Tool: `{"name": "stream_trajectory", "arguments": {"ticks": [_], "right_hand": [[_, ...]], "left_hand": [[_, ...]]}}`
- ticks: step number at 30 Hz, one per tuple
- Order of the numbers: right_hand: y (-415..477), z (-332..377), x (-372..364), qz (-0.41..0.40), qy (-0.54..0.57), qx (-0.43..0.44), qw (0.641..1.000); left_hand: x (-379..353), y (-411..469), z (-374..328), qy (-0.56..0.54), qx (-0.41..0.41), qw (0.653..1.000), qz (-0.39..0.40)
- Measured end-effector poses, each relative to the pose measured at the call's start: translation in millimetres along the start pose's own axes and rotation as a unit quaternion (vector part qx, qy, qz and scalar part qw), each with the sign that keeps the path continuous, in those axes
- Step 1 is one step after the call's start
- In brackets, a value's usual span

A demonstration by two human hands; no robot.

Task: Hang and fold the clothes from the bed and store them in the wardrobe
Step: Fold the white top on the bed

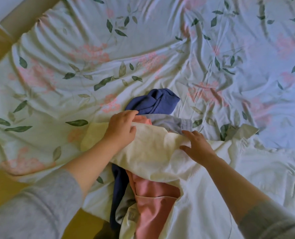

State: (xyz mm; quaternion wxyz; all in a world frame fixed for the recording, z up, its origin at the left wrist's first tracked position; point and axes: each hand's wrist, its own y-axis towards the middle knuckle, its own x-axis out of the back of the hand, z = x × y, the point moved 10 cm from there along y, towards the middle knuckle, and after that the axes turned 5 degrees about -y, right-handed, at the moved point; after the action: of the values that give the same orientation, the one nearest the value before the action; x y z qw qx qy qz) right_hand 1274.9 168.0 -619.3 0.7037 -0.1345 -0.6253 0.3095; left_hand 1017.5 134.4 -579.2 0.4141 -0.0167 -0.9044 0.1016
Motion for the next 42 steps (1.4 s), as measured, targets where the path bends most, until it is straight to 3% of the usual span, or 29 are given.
{"name": "stream_trajectory", "arguments": {"ticks": [3, 5, 8, 11, 14, 16, 18, 22, 25, 29, 33, 37, 42], "right_hand": [[1.2, -3.6, 2.8, -0.025, -0.025, 0.011, 0.999], [-0.5, -6.4, 9.2, -0.045, 0.016, 0.019, 0.999], [-3.7, -11.0, 34.6, -0.108, 0.064, 0.021, 0.992], [-6.8, -5.8, 67.7, -0.223, 0.093, 0.038, 0.970], [3.0, -6.1, 56.8, -0.192, 0.133, 0.007, 0.972], [4.5, -21.1, 40.1, -0.161, 0.154, -0.042, 0.974], [-2.3, -38.4, 31.2, -0.162, 0.165, -0.072, 0.970], [-14.3, -73.3, 16.9, -0.129, 0.113, -0.084, 0.982], [-15.9, -100.8, 16.7, -0.109, 0.092, -0.097, 0.985], [-3.7, -118.7, 18.0, -0.071, 0.056, -0.089, 0.992], [10.5, -126.0, 11.1, -0.053, 0.020, -0.062, 0.996], [17.1, -139.5, 6.4, -0.046, -0.018, -0.064, 0.997], [21.4, -154.9, -3.8, -0.020, -0.049, -0.073, 0.996]], "left_hand": [[-41.0, 15.9, -0.8, 0.050, 0.011, 0.983, 0.175], [-48.0, 16.6, 2.8, 0.097, 0.017, 0.972, 0.215], [-18.3, 23.8, 11.5, 0.037, 0.059, 0.984, 0.162], [40.0, 40.0, 15.4, -0.007, 0.070, 0.997, 0.033], [66.7, 42.7, 8.3, 0.074, 0.066, 0.994, -0.040], [58.5, 32.4, -2.9, 0.091, 0.061, 0.992, -0.057], [34.6, 12.4, -21.8, 0.032, 0.052, 0.997, -0.053], [-45.0, -37.2, -48.7, -0.056, 0.111, 0.991, 0.058], [-101.7, -80.7, -50.9, -0.120, 0.208, 0.963, 0.126], [-143.1, -120.2, -44.8, -0.248, 0.333, 0.905, 0.096], [-157.8, -136.3, -38.7, -0.296, 0.394, 0.870, 0.017], [-178.4, -141.8, -39.9, -0.389, 0.443, 0.808, 0.012], [-184.4, -147.4, -45.9, -0.394, 0.463, 0.794, -0.003]]}}
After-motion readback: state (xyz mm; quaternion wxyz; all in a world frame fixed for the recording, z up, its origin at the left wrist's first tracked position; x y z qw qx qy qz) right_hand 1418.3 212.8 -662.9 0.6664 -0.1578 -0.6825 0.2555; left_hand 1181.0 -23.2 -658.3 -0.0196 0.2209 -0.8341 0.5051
